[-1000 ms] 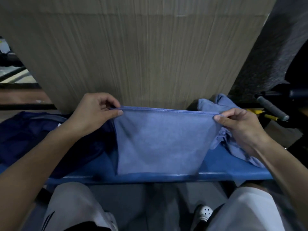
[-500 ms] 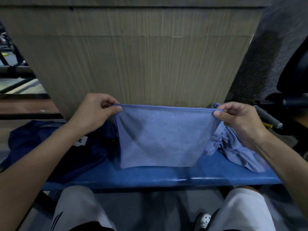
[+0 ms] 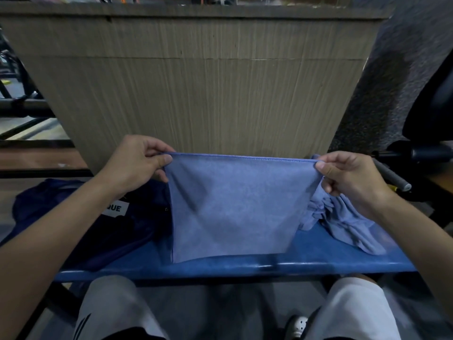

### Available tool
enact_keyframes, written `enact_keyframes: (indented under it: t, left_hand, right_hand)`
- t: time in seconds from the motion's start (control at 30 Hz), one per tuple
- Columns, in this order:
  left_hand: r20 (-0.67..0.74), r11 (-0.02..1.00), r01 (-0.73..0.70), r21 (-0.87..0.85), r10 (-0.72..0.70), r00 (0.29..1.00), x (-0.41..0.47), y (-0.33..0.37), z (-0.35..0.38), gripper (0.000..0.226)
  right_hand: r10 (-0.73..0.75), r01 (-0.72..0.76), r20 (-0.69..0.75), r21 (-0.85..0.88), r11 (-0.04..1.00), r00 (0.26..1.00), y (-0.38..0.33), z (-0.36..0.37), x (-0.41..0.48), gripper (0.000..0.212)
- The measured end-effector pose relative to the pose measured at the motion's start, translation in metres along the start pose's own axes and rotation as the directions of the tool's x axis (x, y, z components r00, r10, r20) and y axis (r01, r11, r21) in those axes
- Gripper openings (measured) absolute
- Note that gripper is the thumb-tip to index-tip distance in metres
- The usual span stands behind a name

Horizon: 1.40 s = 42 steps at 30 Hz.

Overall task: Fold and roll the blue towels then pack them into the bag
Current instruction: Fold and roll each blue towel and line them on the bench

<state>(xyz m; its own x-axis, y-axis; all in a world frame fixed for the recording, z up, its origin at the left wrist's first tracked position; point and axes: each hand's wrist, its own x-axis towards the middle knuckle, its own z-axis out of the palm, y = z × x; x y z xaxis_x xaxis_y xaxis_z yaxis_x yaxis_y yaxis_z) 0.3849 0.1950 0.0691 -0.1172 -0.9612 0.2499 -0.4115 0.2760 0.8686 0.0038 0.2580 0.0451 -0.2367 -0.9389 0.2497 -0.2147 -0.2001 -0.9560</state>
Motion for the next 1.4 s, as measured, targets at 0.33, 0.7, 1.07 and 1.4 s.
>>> enact_keyframes:
  t: [0.33, 0.7, 1.07, 1.4]
  left_hand:
    - [0.001, 0.947, 0.178, -0.268, -0.184, 0.983, 0.007, -0.010, 0.013, 0.009]
    - [-0.194, 0.918, 0.154, -0.366, -0.237, 0.952, 0.040, -0.039, 0.031, 0.011]
    - [-0.177, 0.955, 0.025, -0.296, -0.081, 0.981, 0.027, -0.058, 0.024, 0.007]
    - [0.261, 0.978, 0.201, 0.059, -0.209, 0.943, -0.093, -0.157, 0.046, 0.008]
  right_hand:
    - [-0.012, 0.012, 0.009, -0.005, 1.000, 1.000, 0.001, 0.010, 0.008, 0.010]
    - [0.021, -0.021, -0.004, -0.049, 0.999, 1.000, 0.020, 0.042, 0.046, 0.017]
    - [-0.044, 0.046, 0.039, -0.054, 0.997, 0.998, 0.029, 0.043, 0.038, 0.018]
    - [0.338, -0.158, 0.372, -0.437, 0.886, 0.865, 0.130, 0.030, -0.072, 0.020]
